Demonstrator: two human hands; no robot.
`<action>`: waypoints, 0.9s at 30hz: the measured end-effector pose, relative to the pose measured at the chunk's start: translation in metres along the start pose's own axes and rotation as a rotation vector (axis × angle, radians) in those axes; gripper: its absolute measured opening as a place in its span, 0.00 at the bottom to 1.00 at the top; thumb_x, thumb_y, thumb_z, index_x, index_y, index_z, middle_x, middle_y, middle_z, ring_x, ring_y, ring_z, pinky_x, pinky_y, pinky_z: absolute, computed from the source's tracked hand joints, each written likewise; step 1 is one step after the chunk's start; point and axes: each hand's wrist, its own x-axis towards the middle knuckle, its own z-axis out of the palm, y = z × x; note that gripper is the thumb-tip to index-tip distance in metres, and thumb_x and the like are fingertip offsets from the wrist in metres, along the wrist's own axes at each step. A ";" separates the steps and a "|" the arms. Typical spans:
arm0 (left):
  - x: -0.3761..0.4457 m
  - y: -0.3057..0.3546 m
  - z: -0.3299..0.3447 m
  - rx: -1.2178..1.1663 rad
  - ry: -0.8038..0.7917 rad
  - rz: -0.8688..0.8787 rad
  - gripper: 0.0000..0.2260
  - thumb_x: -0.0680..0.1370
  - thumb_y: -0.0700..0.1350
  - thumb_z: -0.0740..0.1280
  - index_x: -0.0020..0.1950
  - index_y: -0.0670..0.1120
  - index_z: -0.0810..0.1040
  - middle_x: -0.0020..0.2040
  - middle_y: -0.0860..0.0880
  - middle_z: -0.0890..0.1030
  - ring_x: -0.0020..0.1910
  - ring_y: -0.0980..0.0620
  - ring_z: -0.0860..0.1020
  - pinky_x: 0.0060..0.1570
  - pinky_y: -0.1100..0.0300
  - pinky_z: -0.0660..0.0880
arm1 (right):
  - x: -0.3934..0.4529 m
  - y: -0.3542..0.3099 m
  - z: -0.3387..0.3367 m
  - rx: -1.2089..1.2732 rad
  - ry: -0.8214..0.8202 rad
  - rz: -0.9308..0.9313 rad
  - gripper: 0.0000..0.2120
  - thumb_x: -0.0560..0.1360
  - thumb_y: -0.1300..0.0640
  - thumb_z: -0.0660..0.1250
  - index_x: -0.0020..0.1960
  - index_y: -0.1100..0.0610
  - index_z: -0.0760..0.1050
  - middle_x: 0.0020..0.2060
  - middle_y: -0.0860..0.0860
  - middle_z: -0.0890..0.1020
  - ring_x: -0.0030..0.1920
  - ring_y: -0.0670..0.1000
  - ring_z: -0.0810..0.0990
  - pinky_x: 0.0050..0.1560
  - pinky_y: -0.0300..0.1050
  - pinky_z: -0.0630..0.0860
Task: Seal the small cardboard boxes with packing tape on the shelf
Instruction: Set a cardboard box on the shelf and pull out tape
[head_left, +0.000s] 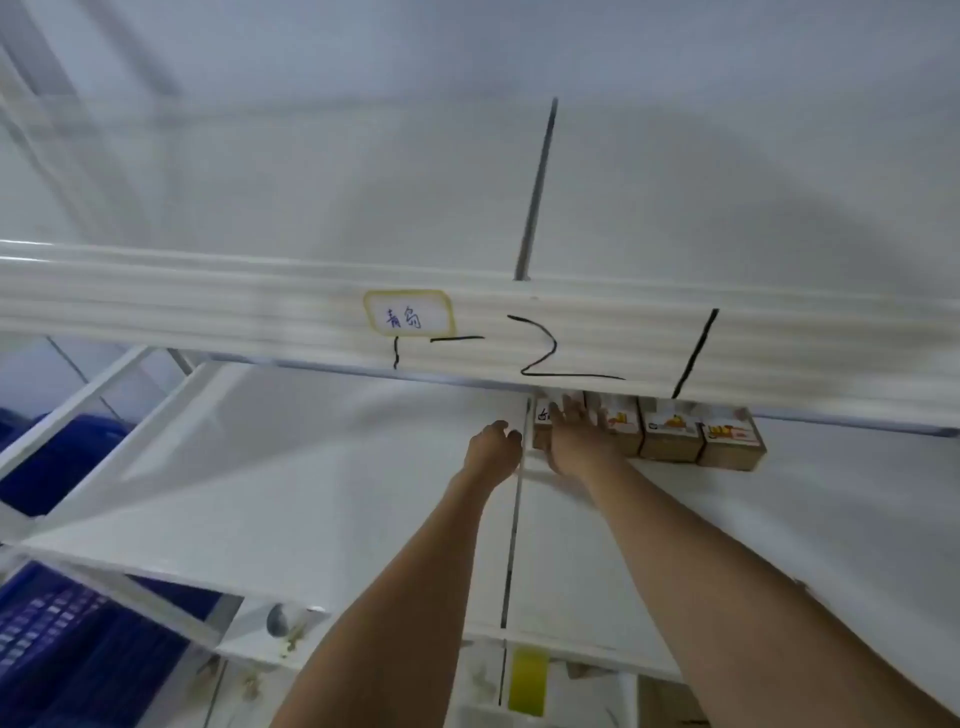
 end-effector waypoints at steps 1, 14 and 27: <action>0.002 -0.002 0.001 -0.019 -0.005 -0.004 0.22 0.84 0.44 0.55 0.78 0.43 0.65 0.75 0.41 0.69 0.72 0.41 0.68 0.71 0.53 0.67 | 0.002 -0.001 0.004 -0.051 0.005 -0.007 0.35 0.83 0.51 0.57 0.82 0.57 0.42 0.81 0.55 0.43 0.80 0.59 0.41 0.78 0.60 0.38; 0.001 -0.023 0.016 -0.412 -0.086 -0.184 0.18 0.80 0.47 0.60 0.70 0.48 0.74 0.62 0.42 0.78 0.59 0.43 0.76 0.61 0.52 0.74 | -0.030 -0.008 0.031 0.062 -0.004 -0.096 0.32 0.80 0.53 0.61 0.80 0.59 0.53 0.80 0.58 0.53 0.79 0.60 0.55 0.76 0.58 0.60; -0.053 -0.024 0.050 -0.490 -0.332 -0.279 0.16 0.83 0.42 0.62 0.71 0.46 0.67 0.58 0.42 0.79 0.54 0.41 0.79 0.60 0.43 0.76 | -0.123 0.041 0.041 0.288 0.017 -0.240 0.16 0.78 0.61 0.60 0.64 0.57 0.77 0.62 0.51 0.77 0.60 0.56 0.77 0.56 0.46 0.74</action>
